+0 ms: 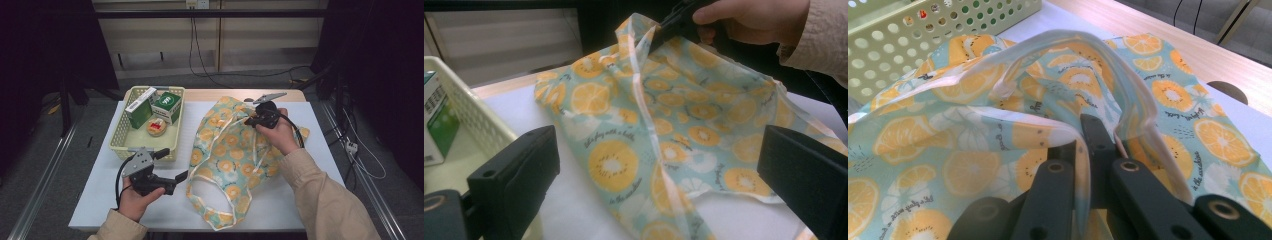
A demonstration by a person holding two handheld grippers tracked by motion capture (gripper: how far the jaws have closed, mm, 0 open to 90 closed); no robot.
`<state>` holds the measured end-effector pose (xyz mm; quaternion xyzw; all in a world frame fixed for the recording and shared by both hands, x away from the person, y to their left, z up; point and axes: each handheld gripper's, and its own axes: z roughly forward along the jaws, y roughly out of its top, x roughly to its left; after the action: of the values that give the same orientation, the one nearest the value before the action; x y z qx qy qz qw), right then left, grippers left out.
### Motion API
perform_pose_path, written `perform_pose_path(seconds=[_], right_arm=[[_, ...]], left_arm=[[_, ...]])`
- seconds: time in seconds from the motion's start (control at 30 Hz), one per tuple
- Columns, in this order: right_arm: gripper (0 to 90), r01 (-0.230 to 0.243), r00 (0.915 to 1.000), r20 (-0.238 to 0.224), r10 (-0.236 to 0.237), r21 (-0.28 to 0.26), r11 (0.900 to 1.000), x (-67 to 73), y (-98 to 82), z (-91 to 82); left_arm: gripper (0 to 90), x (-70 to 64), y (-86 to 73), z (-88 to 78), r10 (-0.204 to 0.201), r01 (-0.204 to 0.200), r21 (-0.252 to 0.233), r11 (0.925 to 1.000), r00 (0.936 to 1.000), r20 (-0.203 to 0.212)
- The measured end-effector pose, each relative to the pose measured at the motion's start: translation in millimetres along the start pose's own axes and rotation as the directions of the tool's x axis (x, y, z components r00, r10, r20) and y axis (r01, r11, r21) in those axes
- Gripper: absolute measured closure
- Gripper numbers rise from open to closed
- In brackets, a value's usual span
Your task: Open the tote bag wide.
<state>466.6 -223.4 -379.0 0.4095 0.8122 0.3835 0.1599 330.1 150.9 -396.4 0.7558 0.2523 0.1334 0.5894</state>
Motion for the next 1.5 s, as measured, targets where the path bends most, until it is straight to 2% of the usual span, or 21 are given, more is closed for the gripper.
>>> perform_pose_path(seconds=[0.13, 0.2, 0.33, 0.4, 0.53, 0.57, 0.63, 0.67, 0.77, 0.87, 0.97, 1.03, 1.1, 1.17, 1.33, 1.43, 1.5], right_arm=[[89.7, 0.005, 1.0, 0.003, -0.005, 0.012, 1.0, 1.9, -1.6, 3.0], [89.7, 0.004, 1.0, 0.002, -0.004, 0.015, 1.0, 2.7, -1.9, 4.0], [89.7, 0.01, 1.0, 0.001, -0.01, 0.018, 1.0, 4.3, -1.6, 6.0], [89.7, 0.01, 0.9999, 0.001, -0.01, 0.02, 1.0, 5.6, -1.7, 6.7], [89.7, 0.007, 1.0, -0.006, -0.007, 0.017, 1.0, 7.4, -1.9, 8.8], [89.7, 0.005, 1.0, -0.005, -0.005, 0.016, 1.0, 7.8, -2.0, 9.3], [89.6, 0.005, 1.0, -0.002, -0.005, 0.015, 1.0, 8.0, -1.9, 9.6], [89.7, 0.006, 1.0, -0.001, -0.006, 0.017, 1.0, 8.0, -1.8, 9.6], [89.7, 0.004, 1.0, 0.001, -0.004, 0.019, 1.0, 6.9, -2.0, 8.3], [89.7, -0.008, 0.9999, 0.007, 0.008, 0.014, 1.0, 3.6, -2.2, 6.2], [89.7, -0.023, 0.9997, 0.013, 0.022, 0.009, 1.0, 0.3, -2.4, 3.8], [89.7, -0.023, 0.9996, 0.014, 0.023, 0.007, 1.0, -1.1, -2.6, 1.9], [89.7, -0.023, 0.9997, 0.013, 0.023, 0.003, 1.0, -1.8, -2.9, -0.1], [89.7, -0.022, 0.9997, 0.011, 0.022, 0.001, 1.0, -2.2, -3.0, -3.1], [89.7, -0.019, 0.9998, 0.008, 0.019, -0.008, 1.0, -3.2, -3.3, -11.8], [89.7, -0.027, 0.9996, 0.008, 0.027, -0.012, 1.0, -4.7, -2.6, -16.1], [89.7, -0.029, 0.9995, 0.007, 0.029, -0.014, 0.999, -6.1, -2.9, -17.7]], left_arm=[[6.8, -5.4, 3.7, 11.5, 0.02, -0.02, 0.017, 0.9996, 0.9994, 0.029], [10.1, -6.9, 5.1, 16.7, 0.016, -0.017, 0.018, 0.9997, 0.9985, 0.053], [19.2, -9.2, 10.4, 27.6, 0.001, -0.001, 0.006, 1.0, 0.9979, 0.064], [26.1, -11.6, 13.9, 34.2, 0.008, -0.009, 0.019, 0.9998, 0.998, 0.062], [42.5, -17.7, 17.3, 52.2, 0.011, -0.017, 0.06, 0.9981, 0.9956, 0.093], [46.1, -17.5, 15.8, 58.1, 0.0, -0.009, 0.073, 0.9973, 0.9939, 0.11], [52.7, -15.6, 10.5, 67.8, -0.006, -0.003, 0.104, 0.9946, 0.9959, 0.091], [58.6, -14.6, 7.8, 72.0, -0.021, 0.01, 0.118, 0.993, 0.9954, 0.093], [70.9, -14.9, 0.8, 83.0, -0.021, 0.006, 0.167, 0.9859, 0.9959, 0.088], [71.9, -17.1, -4.3, 92.8, -0.015, -0.005, 0.197, 0.9803, 0.9952, 0.097], [71.3, -18.3, -8.1, 99.1, 0.006, -0.026, 0.232, 0.9724, 0.9961, 0.088], [72.1, -18.0, -10.6, 102.2, 0.029, -0.042, 0.269, 0.9622, 0.9981, 0.054], [76.4, -13.7, -13.4, 103.2, 0.04, -0.042, 0.294, 0.9548, 0.9991, 0.014], [79.7, -7.5, -15.6, 102.3, 0.05, -0.038, 0.304, 0.9519, 0.9982, -0.032], [87.7, 7.8, -18.3, 94.8, 0.03, 0.005, 0.286, 0.9582, 0.9925, -0.118], [90.0, 13.7, -18.5, 92.7, 0.026, 0.019, 0.284, 0.9586, 0.9875, -0.155], [90.0, 15.5, -20.0, 93.0, 0.009, 0.039, 0.275, 0.9608, 0.9855, -0.17]])
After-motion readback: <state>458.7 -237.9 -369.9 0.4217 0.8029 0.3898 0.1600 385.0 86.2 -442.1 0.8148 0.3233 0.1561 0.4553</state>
